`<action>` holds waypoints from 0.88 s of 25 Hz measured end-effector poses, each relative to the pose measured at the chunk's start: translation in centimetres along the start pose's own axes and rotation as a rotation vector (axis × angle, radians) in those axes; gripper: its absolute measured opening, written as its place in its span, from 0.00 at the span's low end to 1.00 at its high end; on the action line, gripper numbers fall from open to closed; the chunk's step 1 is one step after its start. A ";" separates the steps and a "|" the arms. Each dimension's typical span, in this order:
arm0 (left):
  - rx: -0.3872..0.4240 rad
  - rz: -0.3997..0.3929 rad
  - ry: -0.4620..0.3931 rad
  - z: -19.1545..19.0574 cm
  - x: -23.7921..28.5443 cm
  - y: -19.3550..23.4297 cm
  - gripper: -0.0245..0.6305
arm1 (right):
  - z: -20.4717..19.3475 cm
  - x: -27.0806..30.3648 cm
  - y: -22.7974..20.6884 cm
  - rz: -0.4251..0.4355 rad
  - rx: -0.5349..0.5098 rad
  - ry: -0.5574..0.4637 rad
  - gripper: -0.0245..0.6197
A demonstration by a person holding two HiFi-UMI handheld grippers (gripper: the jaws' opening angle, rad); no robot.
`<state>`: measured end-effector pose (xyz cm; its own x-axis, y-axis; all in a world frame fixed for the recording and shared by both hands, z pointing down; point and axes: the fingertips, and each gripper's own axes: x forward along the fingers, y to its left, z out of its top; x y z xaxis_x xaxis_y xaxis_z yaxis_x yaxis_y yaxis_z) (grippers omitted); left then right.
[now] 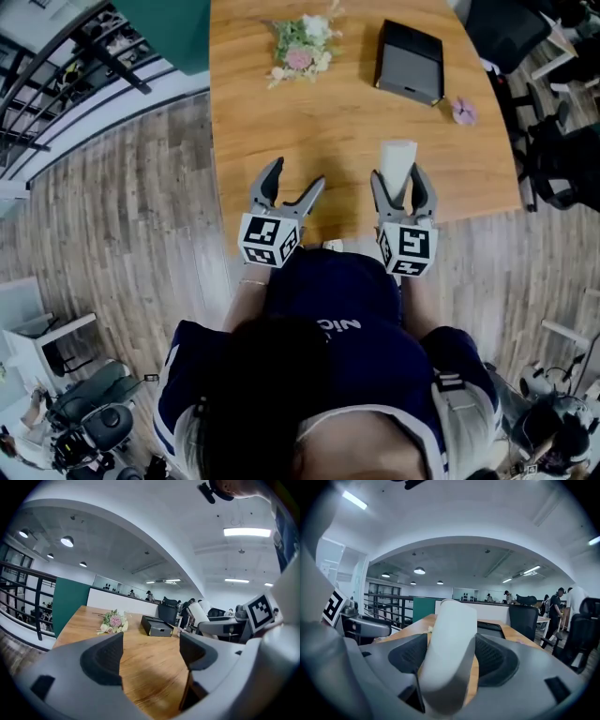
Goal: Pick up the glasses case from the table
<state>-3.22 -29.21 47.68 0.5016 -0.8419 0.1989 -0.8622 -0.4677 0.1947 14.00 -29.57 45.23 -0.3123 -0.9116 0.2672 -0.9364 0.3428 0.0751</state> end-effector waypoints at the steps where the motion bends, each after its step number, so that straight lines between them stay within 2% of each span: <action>1: 0.002 -0.004 0.001 -0.1 0.2 -0.2 0.61 | -0.6 -0.4 -0.1 -0.010 0.002 0.010 0.55; 5: 0.016 -0.027 0.007 -0.2 0.7 -1.1 0.61 | -2.1 -1.6 -0.6 -0.035 0.033 0.035 0.55; 12: 0.036 -0.054 0.017 0.2 1.1 -2.1 0.61 | -1.3 -1.4 -0.9 -0.037 0.032 0.012 0.54; 18: 0.033 -0.056 0.016 0.1 0.5 -2.5 0.45 | -1.4 -1.2 -0.1 -0.001 0.017 0.008 0.54; 20: 0.023 -0.058 0.012 0.2 0.3 -2.3 0.33 | -1.3 -0.9 0.2 0.007 0.014 0.006 0.54; 22: -0.032 -0.082 -0.011 0.6 -0.1 -2.4 0.21 | -1.2 -0.8 0.4 0.016 0.004 0.006 0.54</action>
<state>-1.29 -28.17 46.61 0.5699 -0.8039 0.1703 -0.8152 -0.5268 0.2407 14.03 -28.42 46.20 -0.3262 -0.9048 0.2738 -0.9320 0.3562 0.0667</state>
